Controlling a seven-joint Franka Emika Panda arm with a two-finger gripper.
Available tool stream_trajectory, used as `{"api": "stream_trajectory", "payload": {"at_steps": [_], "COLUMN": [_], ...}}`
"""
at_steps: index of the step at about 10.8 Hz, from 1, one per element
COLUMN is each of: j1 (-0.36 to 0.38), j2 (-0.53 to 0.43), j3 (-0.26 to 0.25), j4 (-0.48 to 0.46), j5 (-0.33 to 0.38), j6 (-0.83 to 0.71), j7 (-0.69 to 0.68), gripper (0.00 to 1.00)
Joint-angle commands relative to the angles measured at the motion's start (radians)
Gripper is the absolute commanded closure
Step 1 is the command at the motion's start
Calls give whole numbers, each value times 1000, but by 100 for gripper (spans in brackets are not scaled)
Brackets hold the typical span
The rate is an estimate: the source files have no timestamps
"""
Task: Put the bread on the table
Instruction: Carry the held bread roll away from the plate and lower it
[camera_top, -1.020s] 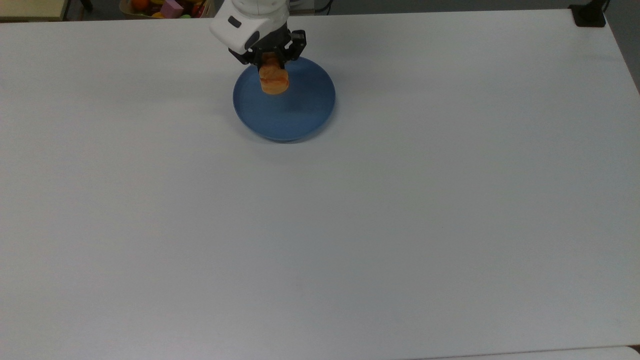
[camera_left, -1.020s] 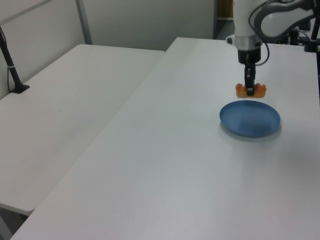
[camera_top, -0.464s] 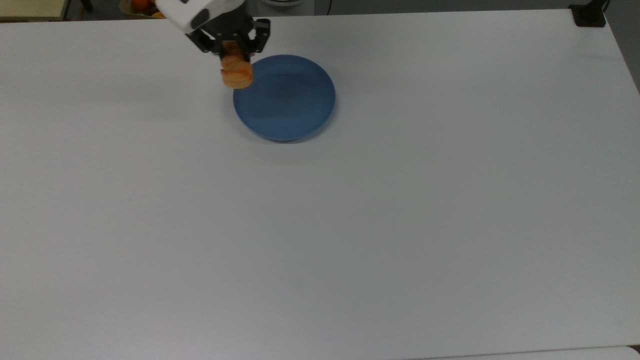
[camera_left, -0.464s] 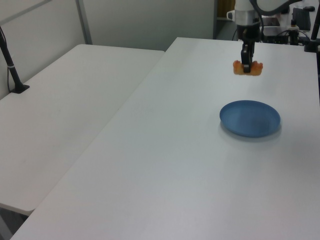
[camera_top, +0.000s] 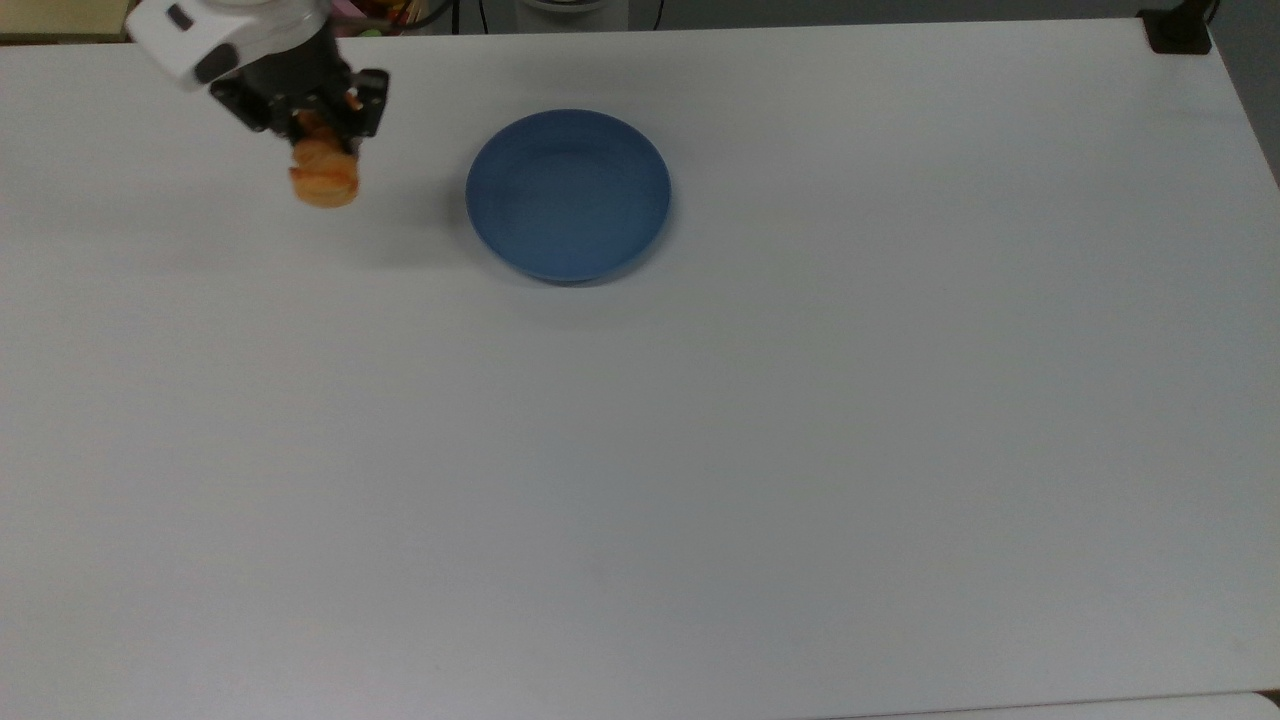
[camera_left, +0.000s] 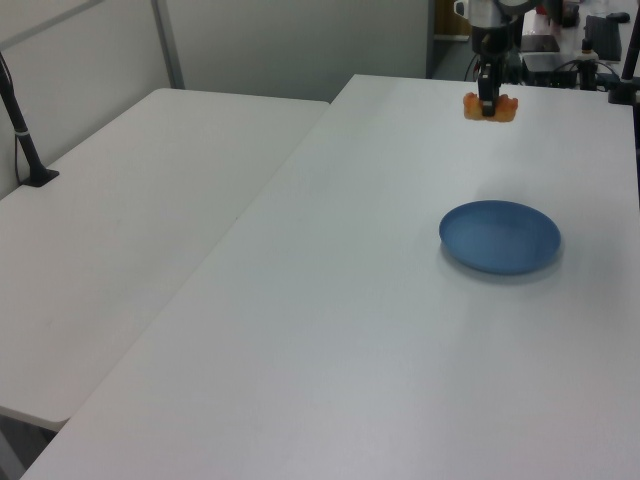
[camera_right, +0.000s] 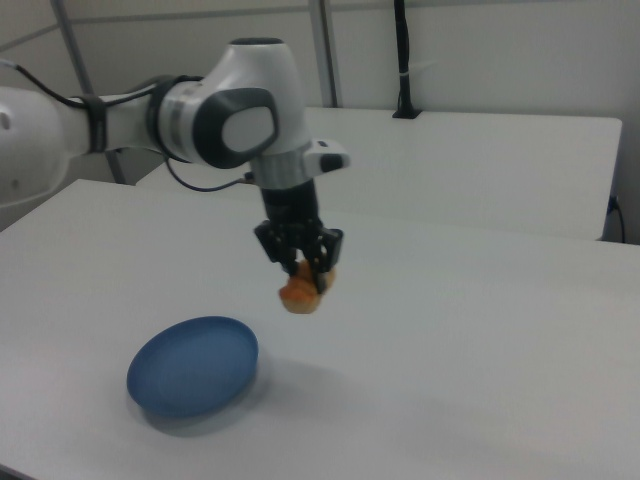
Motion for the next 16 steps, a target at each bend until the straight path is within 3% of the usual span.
{"api": "stream_trajectory", "payload": {"at_steps": [1, 4, 9, 12, 16], "j1": [-92, -151, -153, -156, -171], "j2": [161, 248, 417, 462, 494], "j3": [-11, -5, -2, 12, 37], "j4": [154, 161, 242, 254, 248], "j5": [46, 87, 158, 181, 179], "j6": [65, 266, 499, 639, 696], "j7": [-43, -63, -54, -57, -55], "gripper": [58, 58, 58, 57, 53]}}
